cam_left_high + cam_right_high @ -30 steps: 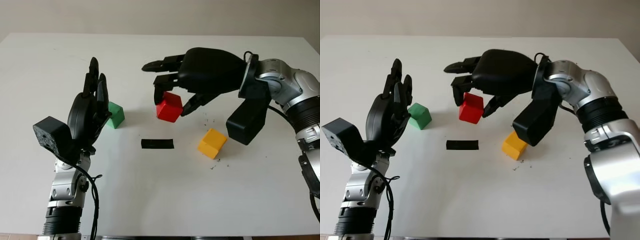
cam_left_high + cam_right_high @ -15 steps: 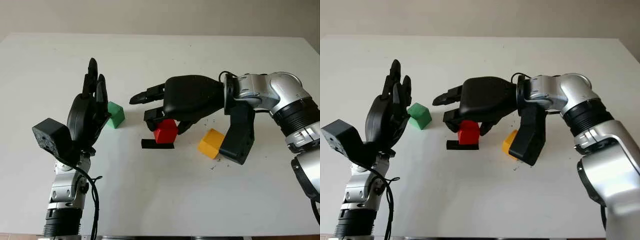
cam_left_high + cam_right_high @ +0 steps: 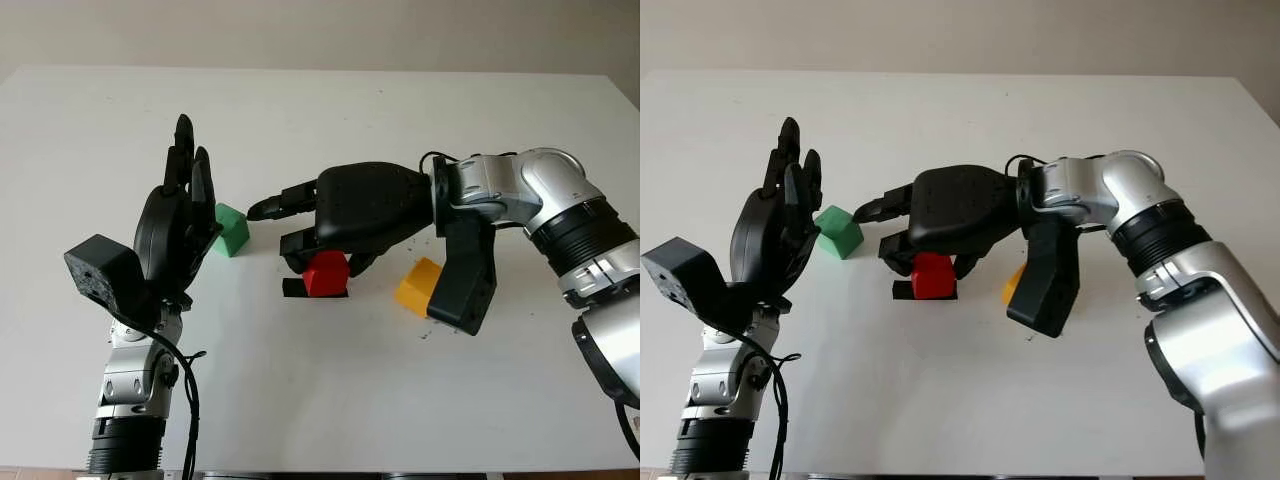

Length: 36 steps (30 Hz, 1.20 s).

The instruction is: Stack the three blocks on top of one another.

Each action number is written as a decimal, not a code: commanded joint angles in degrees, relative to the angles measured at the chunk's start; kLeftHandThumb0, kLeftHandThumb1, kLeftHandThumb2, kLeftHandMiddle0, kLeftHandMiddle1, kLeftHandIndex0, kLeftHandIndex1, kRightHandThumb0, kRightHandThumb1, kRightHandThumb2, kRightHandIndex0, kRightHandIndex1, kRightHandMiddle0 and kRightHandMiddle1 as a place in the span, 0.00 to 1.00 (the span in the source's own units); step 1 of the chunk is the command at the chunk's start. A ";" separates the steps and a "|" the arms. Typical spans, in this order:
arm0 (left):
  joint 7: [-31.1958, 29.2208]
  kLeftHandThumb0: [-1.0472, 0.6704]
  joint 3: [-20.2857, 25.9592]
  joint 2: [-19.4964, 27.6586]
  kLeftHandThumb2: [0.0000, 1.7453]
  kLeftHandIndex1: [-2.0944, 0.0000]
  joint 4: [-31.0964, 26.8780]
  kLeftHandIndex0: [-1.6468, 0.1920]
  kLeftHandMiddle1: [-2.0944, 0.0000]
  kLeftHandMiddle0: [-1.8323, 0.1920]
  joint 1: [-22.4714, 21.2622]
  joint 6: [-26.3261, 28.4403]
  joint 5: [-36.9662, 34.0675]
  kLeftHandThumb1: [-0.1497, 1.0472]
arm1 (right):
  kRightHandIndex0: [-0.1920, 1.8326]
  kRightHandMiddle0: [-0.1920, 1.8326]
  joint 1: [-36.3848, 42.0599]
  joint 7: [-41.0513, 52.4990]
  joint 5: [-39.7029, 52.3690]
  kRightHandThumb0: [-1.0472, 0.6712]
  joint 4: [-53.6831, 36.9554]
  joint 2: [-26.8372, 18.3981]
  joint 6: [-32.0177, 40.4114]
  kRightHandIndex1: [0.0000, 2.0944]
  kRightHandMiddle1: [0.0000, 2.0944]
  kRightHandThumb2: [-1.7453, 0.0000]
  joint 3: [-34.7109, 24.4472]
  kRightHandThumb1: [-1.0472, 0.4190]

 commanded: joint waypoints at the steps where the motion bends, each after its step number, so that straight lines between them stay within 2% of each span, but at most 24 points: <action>1: 0.27 0.17 -0.25 -0.18 0.40 1.00 -0.98 1.00 1.00 1.00 0.21 0.21 0.23 1.00 | 0.18 0.27 0.13 -0.63 -0.92 0.36 -1.80 -0.09 0.84 0.01 0.72 0.97 0.29 0.05; 9: 0.24 0.17 -0.46 -0.14 0.41 1.00 -1.11 1.00 1.00 1.00 0.34 0.01 0.48 1.00 | 0.20 0.29 1.73 0.25 -2.03 0.37 -5.38 -0.10 4.48 0.03 0.75 0.97 0.47 0.05; 28: 0.06 0.17 -0.37 -0.09 0.41 1.00 -1.75 1.00 1.00 1.00 0.51 0.43 0.15 1.00 | 0.23 0.30 5.10 8.53 3.91 0.35 -9.65 0.07 7.06 0.04 0.66 0.97 -0.16 0.06; 36: 0.23 0.17 -0.45 -0.20 0.42 1.00 -1.85 1.00 1.00 1.00 0.58 0.79 0.19 1.00 | 0.23 0.28 5.89 8.01 4.47 0.37 -8.66 0.62 7.11 0.03 0.66 0.97 -0.01 0.05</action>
